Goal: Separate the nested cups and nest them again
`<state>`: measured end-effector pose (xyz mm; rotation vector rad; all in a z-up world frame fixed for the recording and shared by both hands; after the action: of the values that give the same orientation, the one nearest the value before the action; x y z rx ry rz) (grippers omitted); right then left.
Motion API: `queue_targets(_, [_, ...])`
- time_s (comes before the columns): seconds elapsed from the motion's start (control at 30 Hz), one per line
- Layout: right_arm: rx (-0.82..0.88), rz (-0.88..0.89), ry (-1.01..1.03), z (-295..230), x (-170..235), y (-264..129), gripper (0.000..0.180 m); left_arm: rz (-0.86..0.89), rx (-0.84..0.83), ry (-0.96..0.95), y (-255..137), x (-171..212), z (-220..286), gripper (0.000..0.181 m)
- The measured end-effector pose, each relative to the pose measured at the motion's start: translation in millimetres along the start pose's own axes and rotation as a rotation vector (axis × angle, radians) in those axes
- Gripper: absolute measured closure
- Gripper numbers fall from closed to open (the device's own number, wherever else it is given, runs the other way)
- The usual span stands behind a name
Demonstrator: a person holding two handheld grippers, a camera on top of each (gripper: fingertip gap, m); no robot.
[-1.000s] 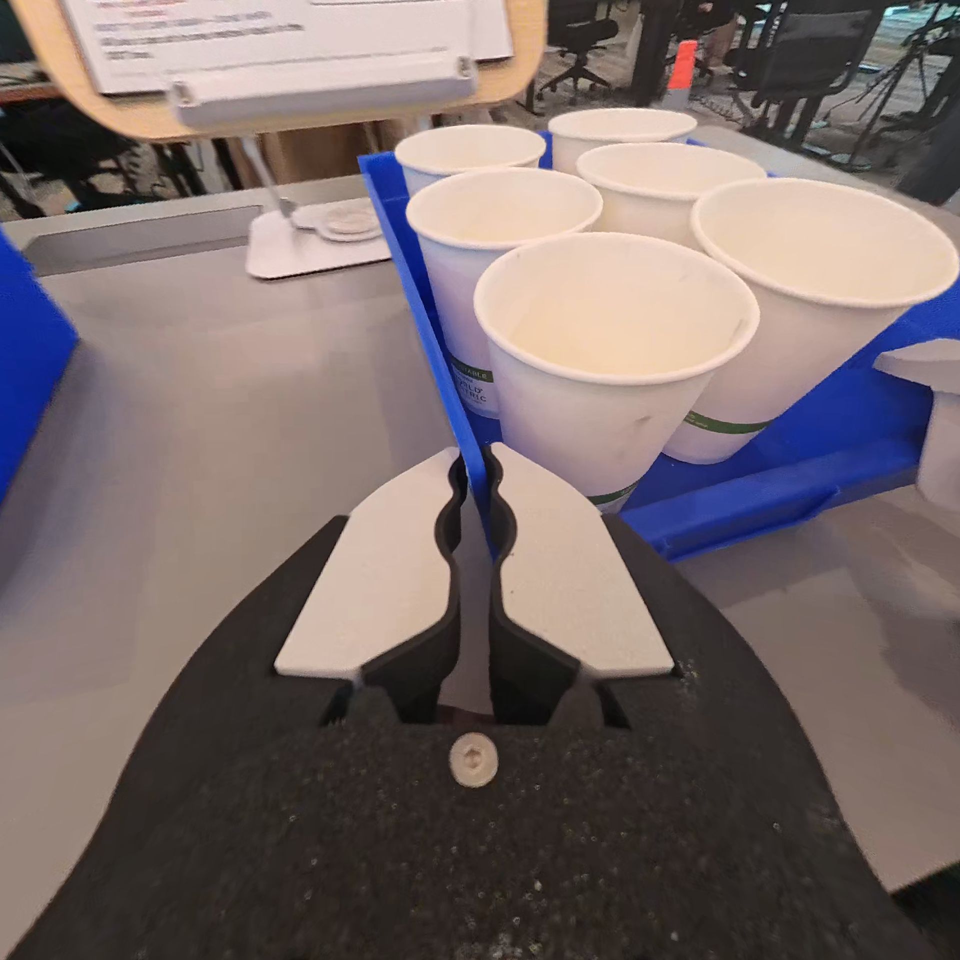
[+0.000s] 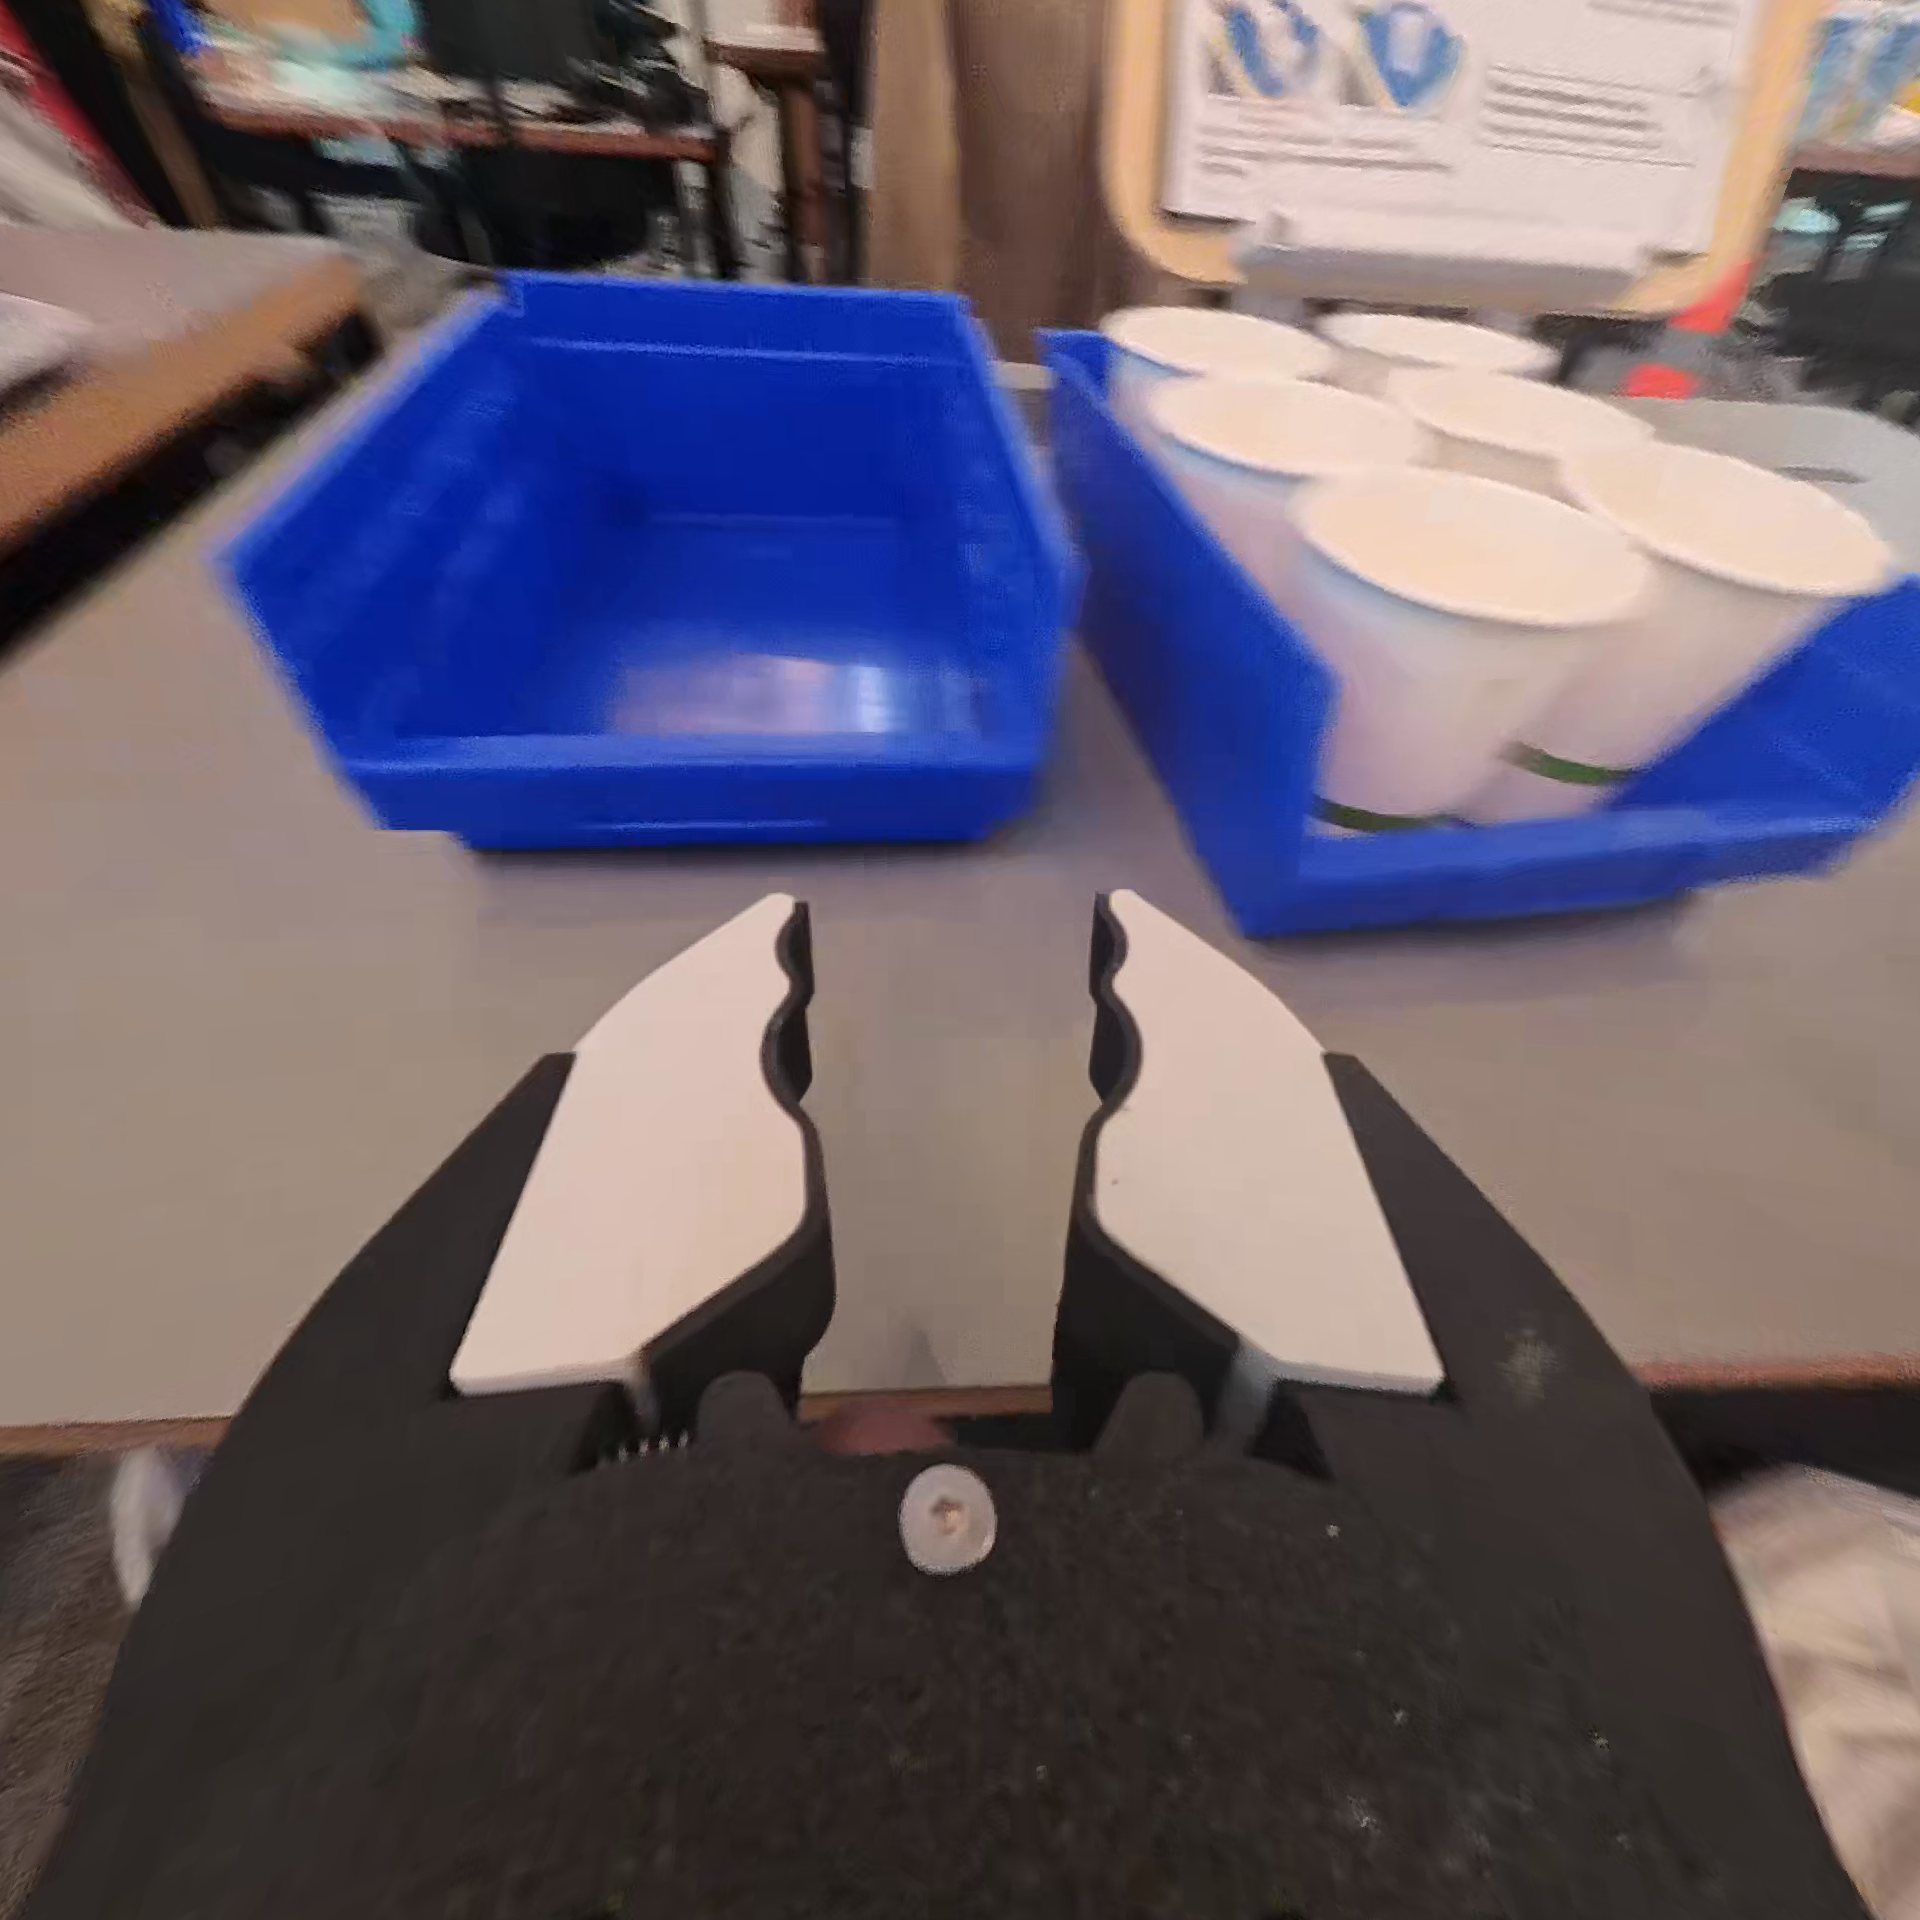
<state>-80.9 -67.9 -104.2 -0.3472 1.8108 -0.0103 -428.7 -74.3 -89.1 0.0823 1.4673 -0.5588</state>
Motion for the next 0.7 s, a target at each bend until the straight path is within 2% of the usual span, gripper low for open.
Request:
queue_targets(0.13, [-0.133,-0.02,0.085,-18,-5,-10,0.134,-0.062,-0.134,-0.017,8,-19,-93,0.121])
queue_targets(0.23, [-0.177,-0.058,0.03,-31,0,-14,0.134,-0.071,-0.191,-0.045,32,-34,-145,0.112])
queue_targets(0.33, [-0.159,-0.068,-0.03,-34,8,-8,0.136,-0.063,-0.167,-0.098,54,-46,-167,0.11])
queue_targets(0.43, [-0.19,-0.115,0.016,-37,16,-5,0.137,-0.129,-0.142,-0.106,78,-43,-177,0.11])
queue_targets(0.5, [-0.215,-0.141,0.037,-41,22,-3,0.138,-0.171,-0.184,-0.079,90,-39,-185,0.11])
queue_targets(0.53, [-0.216,-0.158,0.031,-44,25,-1,0.138,-0.185,-0.212,-0.058,93,-37,-189,0.113])
queue_targets(0.7, [-0.193,-0.235,-0.08,-70,50,1,0.137,-0.237,-0.325,-0.028,92,-28,-205,0.151])
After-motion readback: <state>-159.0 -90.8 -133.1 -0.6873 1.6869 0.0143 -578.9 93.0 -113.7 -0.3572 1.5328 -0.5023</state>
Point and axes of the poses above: each gripper's, where its closed fingertips meet, y out along the fingers, x out of its underside, z = x × y across the jaws, the point moved 3 cm from there along -y, back along the fingers, and after that the axes turned 14 degrees about x, right-handed, at the moved point
